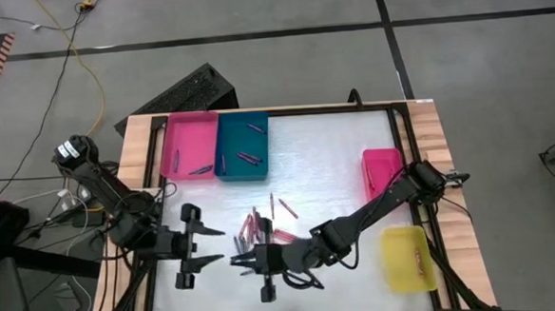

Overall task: Sort crayons
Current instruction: Put the blue crayon into the large red bin

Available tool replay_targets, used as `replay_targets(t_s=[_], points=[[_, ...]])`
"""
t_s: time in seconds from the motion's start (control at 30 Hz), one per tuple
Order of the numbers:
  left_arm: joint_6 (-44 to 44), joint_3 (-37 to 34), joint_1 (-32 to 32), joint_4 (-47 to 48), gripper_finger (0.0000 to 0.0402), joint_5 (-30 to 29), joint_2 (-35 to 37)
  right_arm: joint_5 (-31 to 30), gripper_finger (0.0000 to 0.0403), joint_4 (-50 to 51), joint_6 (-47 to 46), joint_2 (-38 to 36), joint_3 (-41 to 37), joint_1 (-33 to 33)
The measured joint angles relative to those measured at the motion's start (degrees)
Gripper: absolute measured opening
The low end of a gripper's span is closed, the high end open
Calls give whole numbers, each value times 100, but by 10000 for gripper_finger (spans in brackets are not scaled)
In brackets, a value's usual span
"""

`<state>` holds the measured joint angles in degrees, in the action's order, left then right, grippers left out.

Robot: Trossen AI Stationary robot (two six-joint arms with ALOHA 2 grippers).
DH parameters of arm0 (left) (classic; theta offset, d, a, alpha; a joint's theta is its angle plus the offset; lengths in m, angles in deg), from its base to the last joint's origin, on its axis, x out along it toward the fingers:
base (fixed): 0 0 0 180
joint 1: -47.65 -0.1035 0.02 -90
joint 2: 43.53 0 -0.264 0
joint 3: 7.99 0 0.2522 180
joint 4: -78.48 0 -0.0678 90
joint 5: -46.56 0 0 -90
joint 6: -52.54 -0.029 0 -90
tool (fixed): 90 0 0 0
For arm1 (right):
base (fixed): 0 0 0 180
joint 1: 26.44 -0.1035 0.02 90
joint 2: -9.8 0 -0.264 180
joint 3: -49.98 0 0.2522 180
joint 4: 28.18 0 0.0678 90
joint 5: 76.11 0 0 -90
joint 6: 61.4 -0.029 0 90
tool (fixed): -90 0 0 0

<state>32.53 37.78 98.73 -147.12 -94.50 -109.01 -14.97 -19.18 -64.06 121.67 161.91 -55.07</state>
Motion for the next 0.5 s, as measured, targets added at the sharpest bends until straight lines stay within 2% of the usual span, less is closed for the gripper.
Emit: replay_targets(t_s=[0.1, 0.27, 0.4, 0.5], points=[[765, -2, 251, 996, 225, -432, 282, -487, 1, 522, -251, 0, 0, -54], [2549, -2, 600, 2683, 218, -104, 612, -1489, 1, 1399, -813, 0, 0, 58], [3529, -2, 818, 3426, 210, 457, 632, -1580, 1, 1718, -1253, 0, 0, 406], [3952, -4, 945, 3695, 204, 848, 575, -1271, 1, 1552, -1346, 0, 0, 779]])
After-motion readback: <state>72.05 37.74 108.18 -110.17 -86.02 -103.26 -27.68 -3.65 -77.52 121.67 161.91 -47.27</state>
